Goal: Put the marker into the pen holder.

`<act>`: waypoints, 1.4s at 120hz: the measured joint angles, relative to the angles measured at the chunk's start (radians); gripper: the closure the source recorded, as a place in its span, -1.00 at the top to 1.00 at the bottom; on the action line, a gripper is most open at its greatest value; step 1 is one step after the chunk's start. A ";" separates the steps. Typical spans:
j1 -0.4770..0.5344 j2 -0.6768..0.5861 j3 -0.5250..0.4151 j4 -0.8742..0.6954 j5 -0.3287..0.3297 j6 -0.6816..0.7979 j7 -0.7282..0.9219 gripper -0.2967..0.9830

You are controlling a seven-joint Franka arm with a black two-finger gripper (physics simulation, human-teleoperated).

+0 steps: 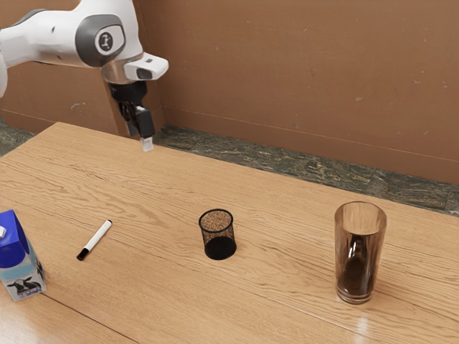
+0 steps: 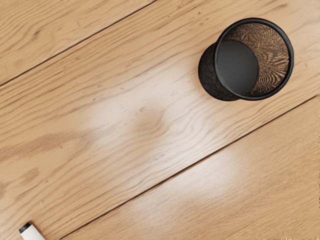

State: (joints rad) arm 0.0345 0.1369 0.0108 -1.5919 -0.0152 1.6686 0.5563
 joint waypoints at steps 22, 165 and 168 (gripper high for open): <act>0.001 -0.016 0.001 -0.014 0.001 0.001 0.035 0.54; 0.296 0.210 0.008 -0.493 0.138 0.791 -0.401 -0.12; 0.296 0.211 0.008 -0.493 0.138 0.792 -0.404 -0.13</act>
State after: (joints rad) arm 0.3308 0.3479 0.0184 -2.0852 0.1226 2.4610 0.1521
